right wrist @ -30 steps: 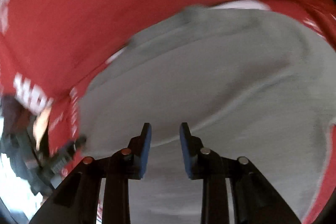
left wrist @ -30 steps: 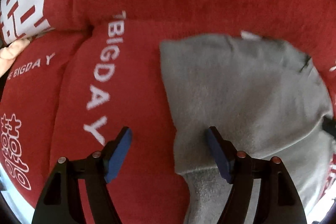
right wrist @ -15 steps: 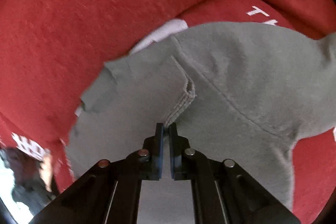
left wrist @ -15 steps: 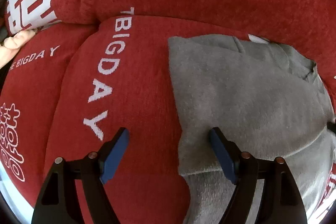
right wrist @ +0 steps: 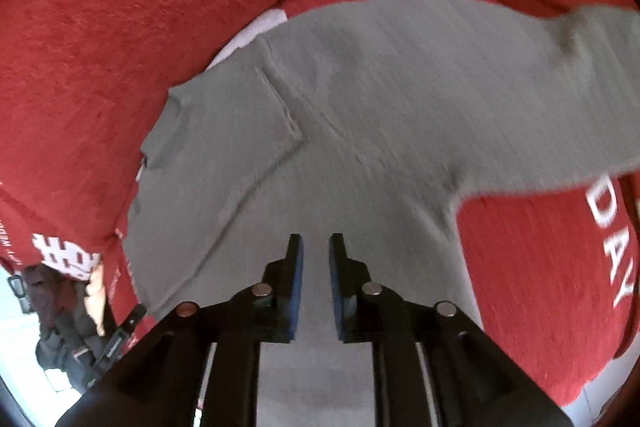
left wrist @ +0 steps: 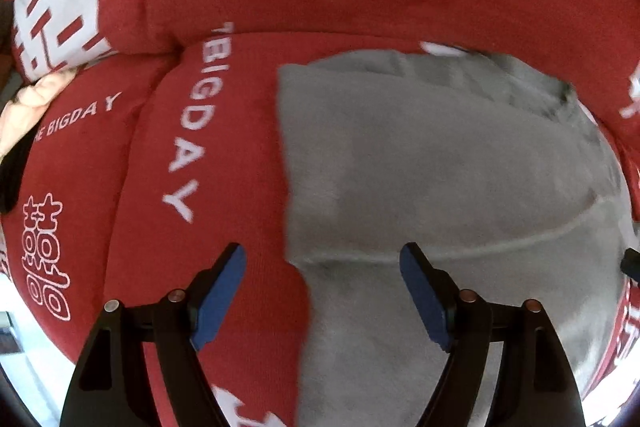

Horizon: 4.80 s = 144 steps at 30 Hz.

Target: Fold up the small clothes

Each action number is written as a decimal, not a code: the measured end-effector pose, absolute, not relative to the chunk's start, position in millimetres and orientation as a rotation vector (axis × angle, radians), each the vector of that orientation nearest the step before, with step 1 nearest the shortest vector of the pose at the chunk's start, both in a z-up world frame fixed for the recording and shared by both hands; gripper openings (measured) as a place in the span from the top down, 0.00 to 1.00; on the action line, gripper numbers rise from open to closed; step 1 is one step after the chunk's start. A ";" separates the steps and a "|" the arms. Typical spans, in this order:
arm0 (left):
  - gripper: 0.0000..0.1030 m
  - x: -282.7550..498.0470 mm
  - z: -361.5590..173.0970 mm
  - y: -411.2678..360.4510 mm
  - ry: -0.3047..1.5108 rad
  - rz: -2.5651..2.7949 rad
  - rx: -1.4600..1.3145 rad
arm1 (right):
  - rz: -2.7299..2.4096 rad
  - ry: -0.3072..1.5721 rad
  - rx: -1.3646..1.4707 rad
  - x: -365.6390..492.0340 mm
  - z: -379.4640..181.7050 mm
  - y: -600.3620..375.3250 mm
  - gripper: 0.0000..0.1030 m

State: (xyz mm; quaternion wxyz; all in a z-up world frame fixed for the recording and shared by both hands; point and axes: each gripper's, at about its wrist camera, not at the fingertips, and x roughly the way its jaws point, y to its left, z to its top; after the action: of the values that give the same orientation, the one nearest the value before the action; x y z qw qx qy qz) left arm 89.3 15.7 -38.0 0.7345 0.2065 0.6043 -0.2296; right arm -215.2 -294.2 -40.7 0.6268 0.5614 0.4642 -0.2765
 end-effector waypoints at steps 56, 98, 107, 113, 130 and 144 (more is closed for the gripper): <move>0.22 -158.4 -37.4 -268.7 1.314 -0.925 0.616 | -0.875 0.406 1.592 -480.9 -78.1 -432.9 0.54; 0.22 35.0 -24.1 -87.8 1.189 -0.577 0.374 | -0.046 0.611 1.247 -122.8 8.3 -320.4 0.92; 0.22 68.1 -62.0 -37.9 1.321 -0.498 0.348 | -0.119 0.978 1.203 -74.9 -67.6 -252.4 0.71; 0.22 72.3 -54.2 -29.6 1.314 -0.579 0.304 | -0.281 0.868 1.301 -103.4 -61.4 -264.2 0.42; 0.22 87.5 -61.2 10.0 1.415 -0.774 0.089 | 0.009 1.045 0.896 23.0 -48.3 -179.7 0.88; 0.22 111.5 -42.6 20.5 1.374 -0.730 0.071 | -0.188 1.050 1.157 -85.0 -54.9 -228.3 0.53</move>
State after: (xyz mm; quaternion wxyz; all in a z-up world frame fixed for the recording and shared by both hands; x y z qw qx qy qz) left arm 111.5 20.5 -42.6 0.7116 0.0318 0.6197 -0.3294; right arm -85.0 -228.3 -54.9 0.7063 0.5204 0.4723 -0.0847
